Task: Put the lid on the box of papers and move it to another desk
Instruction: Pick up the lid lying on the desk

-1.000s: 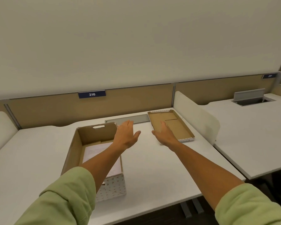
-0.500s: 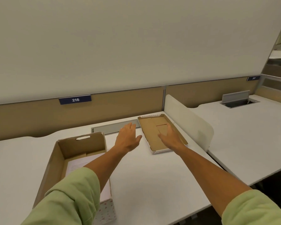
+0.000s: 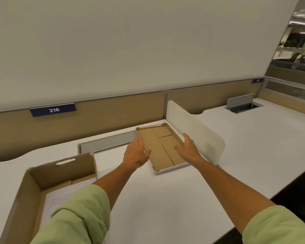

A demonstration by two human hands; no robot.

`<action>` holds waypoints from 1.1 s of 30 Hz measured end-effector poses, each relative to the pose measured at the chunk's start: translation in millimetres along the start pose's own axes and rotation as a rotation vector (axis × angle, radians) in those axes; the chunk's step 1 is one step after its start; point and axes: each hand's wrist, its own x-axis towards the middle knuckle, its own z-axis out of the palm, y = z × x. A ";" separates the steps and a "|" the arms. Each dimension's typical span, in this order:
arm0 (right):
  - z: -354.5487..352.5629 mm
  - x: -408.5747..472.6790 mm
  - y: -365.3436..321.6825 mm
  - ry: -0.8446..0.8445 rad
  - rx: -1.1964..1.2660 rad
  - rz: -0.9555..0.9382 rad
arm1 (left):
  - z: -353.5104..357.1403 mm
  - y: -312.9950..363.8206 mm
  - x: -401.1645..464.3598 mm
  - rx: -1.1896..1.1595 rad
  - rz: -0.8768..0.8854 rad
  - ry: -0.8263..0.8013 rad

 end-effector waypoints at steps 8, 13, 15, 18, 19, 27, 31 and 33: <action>-5.5 57.7 30.4 -0.036 -0.006 -0.012 | 35.6 10.0 41.9 -0.036 -0.092 -0.046; -7.9 96.2 53.9 -0.067 0.001 0.004 | 60.7 8.7 64.1 -0.015 -0.181 -0.097; -6.4 111.7 64.2 -0.083 0.001 0.022 | 70.9 7.5 73.2 -0.008 -0.199 -0.106; -0.1 134.6 81.1 -0.118 -0.007 0.048 | 87.9 6.1 87.8 -0.017 -0.231 -0.117; 2.6 139.9 85.9 -0.130 -0.014 0.055 | 92.3 5.3 91.0 -0.018 -0.237 -0.121; 27.2 192.1 120.5 -0.208 -0.069 0.110 | 130.6 4.8 127.9 0.021 -0.278 -0.168; 36.9 214.6 129.5 -0.180 -0.217 0.114 | 143.3 -1.5 143.3 0.020 -0.295 -0.173; 40.5 227.0 132.0 -0.171 -0.271 0.134 | 150.1 -8.0 150.3 0.012 -0.330 -0.184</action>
